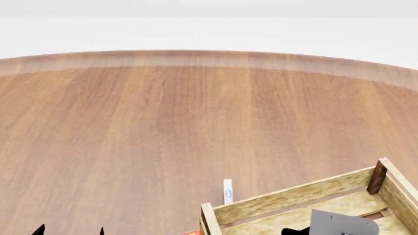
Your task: Pick up the tomato sauce, and put it in the wooden tray.
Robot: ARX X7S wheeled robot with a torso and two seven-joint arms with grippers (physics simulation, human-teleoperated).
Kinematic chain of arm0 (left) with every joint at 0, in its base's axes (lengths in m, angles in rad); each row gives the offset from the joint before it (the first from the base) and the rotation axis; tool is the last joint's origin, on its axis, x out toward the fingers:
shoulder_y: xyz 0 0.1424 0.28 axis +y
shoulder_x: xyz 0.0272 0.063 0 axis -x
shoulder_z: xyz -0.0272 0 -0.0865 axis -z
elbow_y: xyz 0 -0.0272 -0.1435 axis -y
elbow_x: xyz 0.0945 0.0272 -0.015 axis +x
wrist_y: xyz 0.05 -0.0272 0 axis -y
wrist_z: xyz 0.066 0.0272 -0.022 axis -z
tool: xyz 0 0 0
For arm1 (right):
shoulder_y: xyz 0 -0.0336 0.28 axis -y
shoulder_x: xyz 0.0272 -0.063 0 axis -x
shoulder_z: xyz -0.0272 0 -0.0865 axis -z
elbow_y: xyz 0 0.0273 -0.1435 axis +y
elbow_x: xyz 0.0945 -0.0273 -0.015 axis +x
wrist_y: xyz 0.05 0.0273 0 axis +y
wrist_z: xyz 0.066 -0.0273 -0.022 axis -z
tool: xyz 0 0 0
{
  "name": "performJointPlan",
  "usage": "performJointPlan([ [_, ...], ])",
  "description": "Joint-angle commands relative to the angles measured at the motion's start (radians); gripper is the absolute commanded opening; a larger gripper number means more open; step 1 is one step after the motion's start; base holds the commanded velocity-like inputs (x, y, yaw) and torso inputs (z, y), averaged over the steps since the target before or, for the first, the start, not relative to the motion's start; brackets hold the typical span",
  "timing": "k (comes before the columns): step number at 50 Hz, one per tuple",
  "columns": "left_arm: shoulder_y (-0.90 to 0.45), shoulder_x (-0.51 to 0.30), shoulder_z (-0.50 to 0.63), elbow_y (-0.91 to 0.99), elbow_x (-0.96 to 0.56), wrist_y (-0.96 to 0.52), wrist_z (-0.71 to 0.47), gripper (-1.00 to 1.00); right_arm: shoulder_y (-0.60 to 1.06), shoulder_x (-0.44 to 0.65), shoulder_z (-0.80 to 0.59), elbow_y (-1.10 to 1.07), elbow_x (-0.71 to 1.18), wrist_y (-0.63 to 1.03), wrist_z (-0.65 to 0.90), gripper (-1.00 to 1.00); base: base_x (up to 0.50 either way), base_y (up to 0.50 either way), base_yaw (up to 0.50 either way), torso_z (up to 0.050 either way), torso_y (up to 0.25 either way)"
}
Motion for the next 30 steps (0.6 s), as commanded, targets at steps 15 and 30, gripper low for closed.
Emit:
performJointPlan([
  [15,0.015,0.002,-0.009,0.005,-0.023,0.062,0.021,1.0,-0.004,0.008,0.003,-0.027,0.018,-0.003,-0.027,1.0,0.0,0.0,0.0,0.0,0.0],
  [30,0.013,-0.001,-0.006,0.004,-0.024,0.062,0.018,1.0,-0.036,0.033,0.023,-0.144,0.05,0.041,-0.008,1.0,0.0,0.0,0.0,0.0,0.0],
])
